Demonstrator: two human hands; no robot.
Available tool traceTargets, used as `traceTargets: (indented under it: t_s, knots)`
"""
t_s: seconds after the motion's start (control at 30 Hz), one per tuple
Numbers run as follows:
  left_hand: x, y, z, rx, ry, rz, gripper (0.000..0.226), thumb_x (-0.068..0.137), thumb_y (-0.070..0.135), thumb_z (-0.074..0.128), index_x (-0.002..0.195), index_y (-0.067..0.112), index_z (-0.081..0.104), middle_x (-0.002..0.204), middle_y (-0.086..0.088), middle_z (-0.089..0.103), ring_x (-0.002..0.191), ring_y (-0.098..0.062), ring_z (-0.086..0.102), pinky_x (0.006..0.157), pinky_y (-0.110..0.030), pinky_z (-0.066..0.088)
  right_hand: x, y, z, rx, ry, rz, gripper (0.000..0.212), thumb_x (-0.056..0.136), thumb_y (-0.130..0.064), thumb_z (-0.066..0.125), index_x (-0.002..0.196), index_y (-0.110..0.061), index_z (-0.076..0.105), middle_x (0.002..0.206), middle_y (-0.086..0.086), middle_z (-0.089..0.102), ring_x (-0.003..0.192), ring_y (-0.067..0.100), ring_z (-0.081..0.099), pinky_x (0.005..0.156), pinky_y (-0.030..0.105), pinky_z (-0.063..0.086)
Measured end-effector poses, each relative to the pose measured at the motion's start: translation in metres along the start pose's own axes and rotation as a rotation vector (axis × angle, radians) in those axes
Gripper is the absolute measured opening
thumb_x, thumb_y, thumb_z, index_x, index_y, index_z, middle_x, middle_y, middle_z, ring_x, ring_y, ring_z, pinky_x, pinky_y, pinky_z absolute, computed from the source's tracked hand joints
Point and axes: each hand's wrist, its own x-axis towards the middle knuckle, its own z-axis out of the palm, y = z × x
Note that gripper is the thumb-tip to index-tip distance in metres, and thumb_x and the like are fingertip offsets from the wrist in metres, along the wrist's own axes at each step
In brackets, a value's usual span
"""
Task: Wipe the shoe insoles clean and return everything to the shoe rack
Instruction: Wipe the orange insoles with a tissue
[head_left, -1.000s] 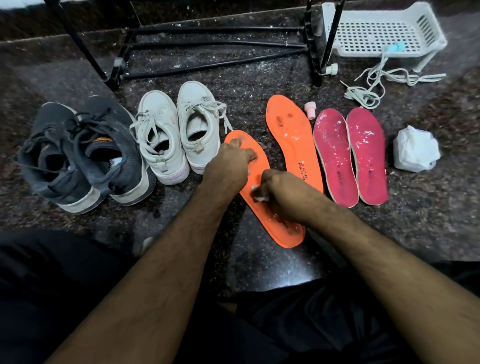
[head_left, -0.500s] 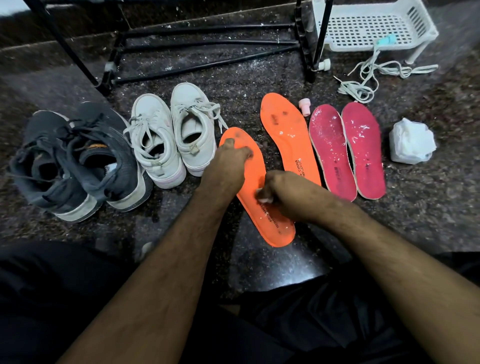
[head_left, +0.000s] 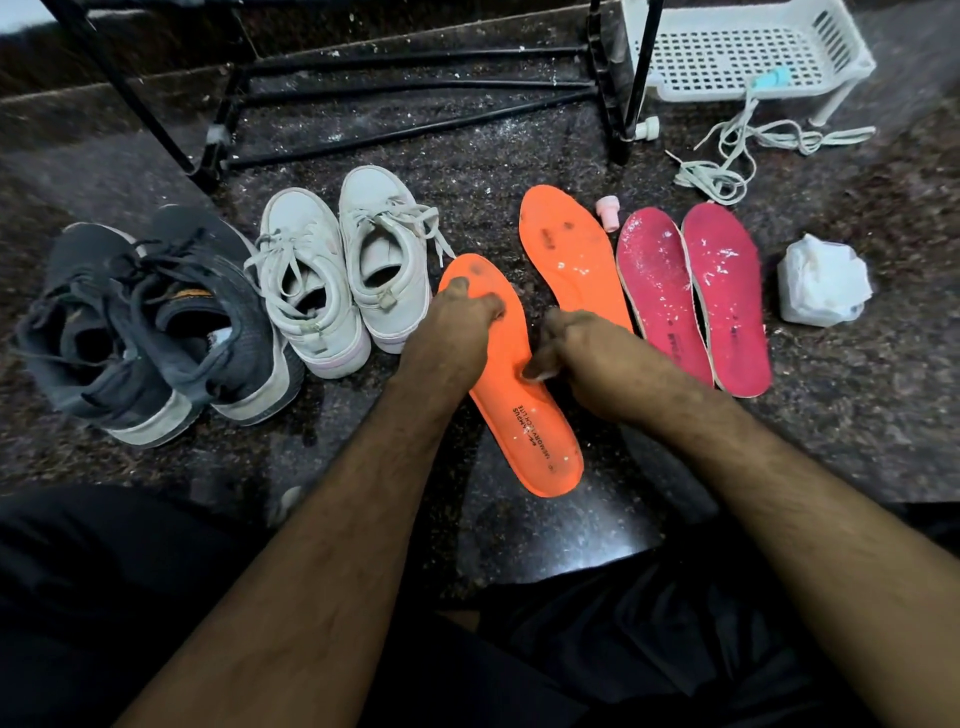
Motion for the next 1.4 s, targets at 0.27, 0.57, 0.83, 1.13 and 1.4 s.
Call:
traceTargets:
  t_s: [0.27,0.57,0.83,1.13,1.4]
  knots:
    - [-0.001,0.004,-0.005,-0.002,-0.031,-0.013,0.043,0.097,0.011,0.051,0.138,0.023,0.057,0.155,-0.017,0.031,0.136,-0.036,0.039,0.105,-0.038,0.038,0.006,-0.003,0.012,0.015,0.136,-0.020,0.030,0.084,-0.002,0.064,0.103,-0.022,0.078,0.095,0.008,0.056,0.095,0.029,0.059,0.081,0.032,0.046]
    - [-0.001,0.004,-0.004,0.004,-0.033,-0.019,0.045,0.095,0.007,0.050,0.136,0.026,0.058,0.154,-0.017,0.032,0.132,-0.037,0.043,0.102,-0.043,0.044,0.009,-0.008,0.020,0.034,0.078,0.015,0.029,0.083,-0.005,0.065,0.103,-0.021,0.077,0.099,0.007,0.055,0.095,0.029,0.060,0.084,0.038,0.051]
    - [0.000,0.005,-0.006,-0.041,-0.074,-0.029,0.053,0.089,0.029,0.071,0.140,0.027,0.056,0.150,-0.016,0.034,0.136,-0.034,0.038,0.108,-0.041,0.039,0.009,0.000,0.012,0.143,0.256,0.161,0.033,0.092,-0.014,0.058,0.125,-0.015,0.058,0.110,0.013,0.067,0.102,0.033,0.064,0.084,0.042,0.051]
    - [-0.001,0.003,-0.005,-0.001,-0.171,-0.043,0.076,0.082,0.047,0.075,0.149,0.029,0.044,0.160,-0.020,0.016,0.144,-0.039,0.026,0.118,-0.043,0.030,0.010,-0.010,0.018,0.133,0.093,0.133,0.017,0.086,-0.019,0.065,0.097,-0.018,0.078,0.090,0.010,0.074,0.087,0.030,0.068,0.076,0.035,0.053]
    - [0.001,0.004,0.004,-0.052,-0.122,-0.085,0.079,0.089,0.041,0.070,0.156,0.025,0.031,0.163,-0.026,0.005,0.151,-0.038,0.011,0.123,-0.040,0.015,0.008,-0.020,0.031,0.111,0.085,0.079,0.017,0.092,-0.024,0.064,0.088,-0.014,0.077,0.083,0.014,0.068,0.080,0.033,0.065,0.066,0.033,0.043]
